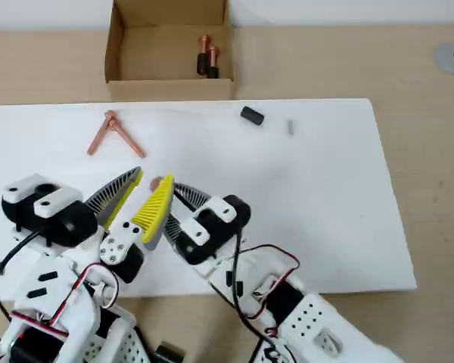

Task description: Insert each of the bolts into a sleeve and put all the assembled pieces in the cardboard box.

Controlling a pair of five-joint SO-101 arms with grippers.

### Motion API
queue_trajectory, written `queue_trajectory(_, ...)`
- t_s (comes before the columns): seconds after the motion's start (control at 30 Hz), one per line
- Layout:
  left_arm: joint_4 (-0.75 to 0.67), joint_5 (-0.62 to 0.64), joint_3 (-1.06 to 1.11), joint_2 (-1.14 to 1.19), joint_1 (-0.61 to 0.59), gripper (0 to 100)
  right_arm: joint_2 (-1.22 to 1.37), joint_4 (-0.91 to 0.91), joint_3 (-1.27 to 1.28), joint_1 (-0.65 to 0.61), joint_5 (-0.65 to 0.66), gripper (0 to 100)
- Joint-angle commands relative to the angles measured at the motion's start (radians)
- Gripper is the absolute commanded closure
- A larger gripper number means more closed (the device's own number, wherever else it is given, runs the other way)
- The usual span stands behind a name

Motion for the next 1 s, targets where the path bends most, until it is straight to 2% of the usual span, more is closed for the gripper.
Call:
queue_trajectory(0.0, -0.002, 0.011, -0.017, -0.001, -0.017, 83, -0.024, -0.009, -0.001, -0.007, -0.009, 98.9)
queue_trajectory(0.23, 0.002, 0.014, -0.112, 0.005, -0.018, 83, -0.024, -0.009, -0.001, 0.001, -0.008, 98.9)
queue_trajectory(0.33, 0.020, 0.014, -0.187, 0.028, -0.058, 83, -0.019, 0.002, -0.041, 0.067, -0.011, 98.9)
queue_trajectory(0.4, 0.087, 0.015, -0.256, 0.096, -0.095, 83, -0.015, 0.037, -0.113, 0.137, -0.023, 98.9)
queue_trajectory(0.53, 0.322, 0.009, -0.434, 0.303, -0.213, 83, 0.025, 0.207, -0.332, 0.220, -0.081, 98.9)
queue_trajectory(0.63, 0.453, -0.011, -0.529, 0.424, -0.316, 83, 0.120, 0.262, -0.479, 0.232, -0.075, 98.9)
queue_trajectory(0.73, 0.517, -0.084, -0.548, 0.475, -0.393, 83, 0.263, 0.262, -0.611, 0.249, -0.038, 98.9)
queue_trajectory(0.83, 0.519, -0.126, -0.514, 0.509, -0.457, 83, 0.444, 0.262, -0.773, 0.292, -0.015, 98.9)
queue_trajectory(0.97, 0.460, -0.120, -0.416, 0.579, -0.549, 83, 0.717, 0.267, -1.015, 0.354, -0.015, 98.9)
